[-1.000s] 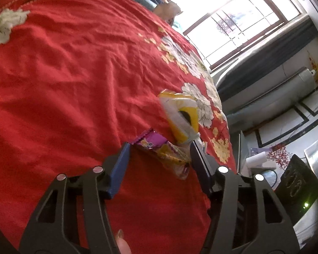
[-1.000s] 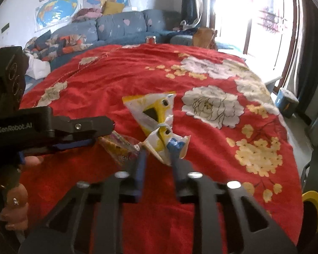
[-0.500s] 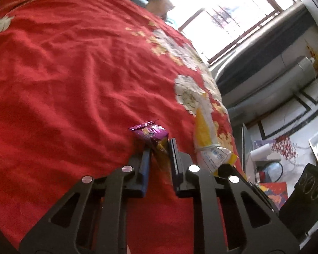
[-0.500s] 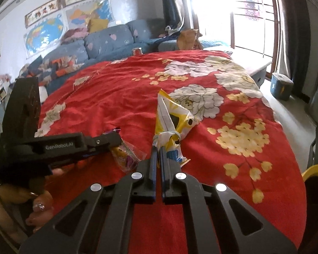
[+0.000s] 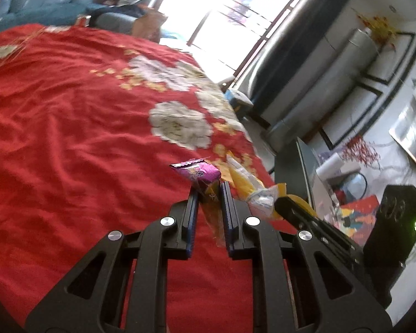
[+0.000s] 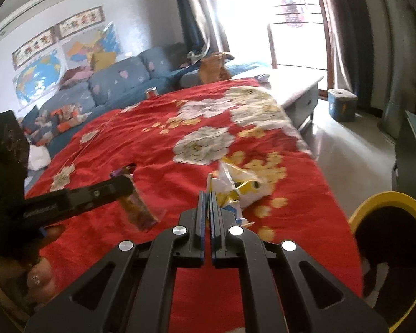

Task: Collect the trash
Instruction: 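Carry the yellow-white and purple wrappers over the yellow bin with both grippers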

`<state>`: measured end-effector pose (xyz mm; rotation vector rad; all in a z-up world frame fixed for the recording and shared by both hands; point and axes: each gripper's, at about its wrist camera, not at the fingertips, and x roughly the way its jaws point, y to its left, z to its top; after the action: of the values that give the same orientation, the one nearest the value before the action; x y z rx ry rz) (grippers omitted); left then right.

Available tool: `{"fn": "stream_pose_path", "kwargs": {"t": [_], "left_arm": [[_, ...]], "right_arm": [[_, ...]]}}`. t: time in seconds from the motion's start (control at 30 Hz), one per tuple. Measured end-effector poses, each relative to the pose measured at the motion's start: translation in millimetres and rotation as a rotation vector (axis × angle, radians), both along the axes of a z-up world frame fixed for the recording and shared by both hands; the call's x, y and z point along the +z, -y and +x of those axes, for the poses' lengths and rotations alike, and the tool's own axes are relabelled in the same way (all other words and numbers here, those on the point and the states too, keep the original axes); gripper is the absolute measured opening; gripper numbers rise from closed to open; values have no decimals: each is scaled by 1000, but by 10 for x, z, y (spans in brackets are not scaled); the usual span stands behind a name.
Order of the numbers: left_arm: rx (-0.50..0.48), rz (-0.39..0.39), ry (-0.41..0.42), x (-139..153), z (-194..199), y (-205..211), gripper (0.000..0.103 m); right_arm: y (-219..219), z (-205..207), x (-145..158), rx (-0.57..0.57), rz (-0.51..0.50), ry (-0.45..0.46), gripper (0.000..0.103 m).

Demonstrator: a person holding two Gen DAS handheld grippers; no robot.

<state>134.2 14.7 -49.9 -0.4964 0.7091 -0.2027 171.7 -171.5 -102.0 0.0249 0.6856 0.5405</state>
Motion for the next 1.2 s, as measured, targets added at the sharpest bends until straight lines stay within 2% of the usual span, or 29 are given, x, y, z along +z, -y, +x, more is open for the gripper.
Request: {"fn": "stream_pose_path", "kwargs": {"t": [0.6, 1.2], "left_arm": [[-175, 78, 48, 177, -46, 759, 11], [-367, 149, 84, 223, 3, 1608, 11]], "right_arm": [[918, -75, 122, -182, 12, 23, 3], [1711, -251, 99, -347, -1, 15, 3]]}}
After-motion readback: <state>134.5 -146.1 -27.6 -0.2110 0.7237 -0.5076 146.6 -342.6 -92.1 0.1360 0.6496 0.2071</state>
